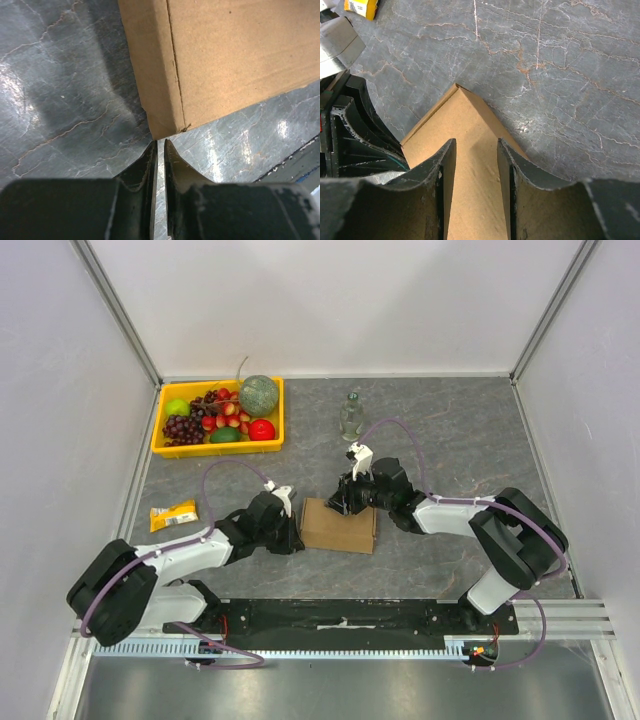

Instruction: Fold the paper box

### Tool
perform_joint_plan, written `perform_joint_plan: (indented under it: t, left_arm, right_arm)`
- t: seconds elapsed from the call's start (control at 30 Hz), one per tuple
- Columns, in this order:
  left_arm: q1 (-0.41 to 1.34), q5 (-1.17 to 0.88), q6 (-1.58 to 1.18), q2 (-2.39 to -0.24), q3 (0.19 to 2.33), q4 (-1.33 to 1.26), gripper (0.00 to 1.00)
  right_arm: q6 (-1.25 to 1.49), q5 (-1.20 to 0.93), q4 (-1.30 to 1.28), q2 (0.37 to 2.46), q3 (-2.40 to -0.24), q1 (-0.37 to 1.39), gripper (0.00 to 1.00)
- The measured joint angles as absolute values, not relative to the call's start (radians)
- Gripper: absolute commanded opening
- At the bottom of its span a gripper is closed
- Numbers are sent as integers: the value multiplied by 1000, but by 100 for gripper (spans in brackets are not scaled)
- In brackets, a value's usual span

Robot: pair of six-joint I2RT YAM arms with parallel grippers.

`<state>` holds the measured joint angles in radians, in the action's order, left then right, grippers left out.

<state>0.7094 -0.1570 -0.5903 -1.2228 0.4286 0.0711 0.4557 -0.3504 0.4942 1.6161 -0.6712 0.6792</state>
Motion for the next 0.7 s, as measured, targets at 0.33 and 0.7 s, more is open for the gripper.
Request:
perform_joint_plan:
  t: [0.33,0.7]
  left_arm:
    - [710,-107,-613,-1262,429,20,14]
    - [715,-54,-646,-1303,429,-60,11]
  right_arm:
    - [452,-340,494,1622,-678,680,45]
    - [444,-332,499,1631,-686,680,45]
